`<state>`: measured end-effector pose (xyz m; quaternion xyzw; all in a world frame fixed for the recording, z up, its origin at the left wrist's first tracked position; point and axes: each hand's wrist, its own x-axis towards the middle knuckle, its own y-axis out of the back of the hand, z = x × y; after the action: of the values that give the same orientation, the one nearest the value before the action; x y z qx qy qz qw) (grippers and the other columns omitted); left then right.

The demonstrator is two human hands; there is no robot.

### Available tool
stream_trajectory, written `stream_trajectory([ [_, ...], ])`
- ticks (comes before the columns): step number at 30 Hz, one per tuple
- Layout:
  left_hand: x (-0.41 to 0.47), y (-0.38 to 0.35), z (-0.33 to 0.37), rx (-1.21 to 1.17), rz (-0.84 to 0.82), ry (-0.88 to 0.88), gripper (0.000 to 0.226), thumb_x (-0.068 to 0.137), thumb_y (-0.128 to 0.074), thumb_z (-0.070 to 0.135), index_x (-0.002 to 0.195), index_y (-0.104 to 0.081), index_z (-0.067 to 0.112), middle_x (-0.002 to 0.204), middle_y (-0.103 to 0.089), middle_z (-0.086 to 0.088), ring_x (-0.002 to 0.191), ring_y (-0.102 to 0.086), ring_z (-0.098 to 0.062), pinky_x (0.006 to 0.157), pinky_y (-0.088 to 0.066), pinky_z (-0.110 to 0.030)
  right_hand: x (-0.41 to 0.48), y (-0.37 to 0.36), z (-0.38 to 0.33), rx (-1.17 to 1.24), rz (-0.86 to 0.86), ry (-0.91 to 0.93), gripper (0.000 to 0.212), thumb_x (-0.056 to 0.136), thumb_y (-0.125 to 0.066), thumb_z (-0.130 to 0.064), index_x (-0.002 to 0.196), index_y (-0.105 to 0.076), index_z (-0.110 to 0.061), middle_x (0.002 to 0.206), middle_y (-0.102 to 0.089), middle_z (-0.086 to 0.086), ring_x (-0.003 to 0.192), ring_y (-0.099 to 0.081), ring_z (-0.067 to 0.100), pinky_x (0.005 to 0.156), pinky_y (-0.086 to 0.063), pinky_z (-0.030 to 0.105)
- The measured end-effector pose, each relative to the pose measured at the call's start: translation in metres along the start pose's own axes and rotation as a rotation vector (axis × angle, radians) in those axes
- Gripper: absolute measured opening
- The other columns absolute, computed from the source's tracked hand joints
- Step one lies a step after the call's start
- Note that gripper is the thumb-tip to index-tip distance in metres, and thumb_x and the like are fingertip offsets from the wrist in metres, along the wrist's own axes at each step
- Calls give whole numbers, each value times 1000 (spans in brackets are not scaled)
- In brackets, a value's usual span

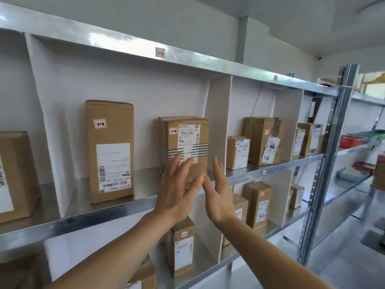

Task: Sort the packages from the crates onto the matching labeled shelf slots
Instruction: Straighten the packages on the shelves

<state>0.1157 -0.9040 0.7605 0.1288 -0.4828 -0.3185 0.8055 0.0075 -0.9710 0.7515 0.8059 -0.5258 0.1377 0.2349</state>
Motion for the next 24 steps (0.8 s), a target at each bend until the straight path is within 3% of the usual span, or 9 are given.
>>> stream_trajectory([
  [2, 4, 4, -12, 168, -16, -24, 98, 82, 0, 86, 155, -32, 29, 169, -1, 7, 156, 6, -21, 123, -15, -48, 11, -8, 6, -101, -8, 53, 82, 83, -30, -82, 158, -16, -53, 167, -3, -26, 159, -2, 9, 129, -10, 47],
  [4, 7, 7, -24, 319, -87, -22, 102, 77, 10, 87, 159, -21, 34, 168, 14, 7, 154, 20, -23, 123, -8, -52, 21, -17, 16, -220, -6, 73, 84, 86, -26, -79, 163, -12, -47, 173, 1, -14, 160, 3, 15, 128, -7, 48],
  [9, 14, 6, -50, 572, -220, -14, 92, 80, 11, 83, 160, -2, 39, 161, 35, 6, 149, 32, -27, 121, 1, -56, 47, -33, 46, -508, -71, 143, 88, 85, -11, -83, 163, 5, -45, 169, 25, -6, 158, 21, 20, 127, 1, 49],
  [16, 22, -9, -61, 662, -288, -6, 94, 81, 7, 81, 160, -10, 35, 160, 38, 10, 150, 29, -32, 121, -3, -59, 75, -33, 73, -716, -150, 289, 79, 92, -7, -78, 159, 19, -46, 168, 32, 1, 157, 25, 28, 126, -1, 56],
  [20, 20, -18, -63, 632, -292, 25, 92, 82, 3, 81, 160, -13, 35, 158, 41, 14, 149, 30, -29, 121, -5, -58, 83, -33, 83, -700, -188, 333, 76, 100, -21, -72, 160, 16, -46, 170, 28, 4, 157, 23, 31, 126, -3, 60],
  [24, 21, -25, -63, 631, -301, 53, 88, 85, -3, 77, 161, -14, 33, 157, 41, 15, 151, 27, -27, 123, -9, -57, 88, -32, 88, -680, -214, 358, 81, 91, -10, -77, 162, 11, -43, 171, 24, 7, 158, 19, 33, 126, -6, 61],
])
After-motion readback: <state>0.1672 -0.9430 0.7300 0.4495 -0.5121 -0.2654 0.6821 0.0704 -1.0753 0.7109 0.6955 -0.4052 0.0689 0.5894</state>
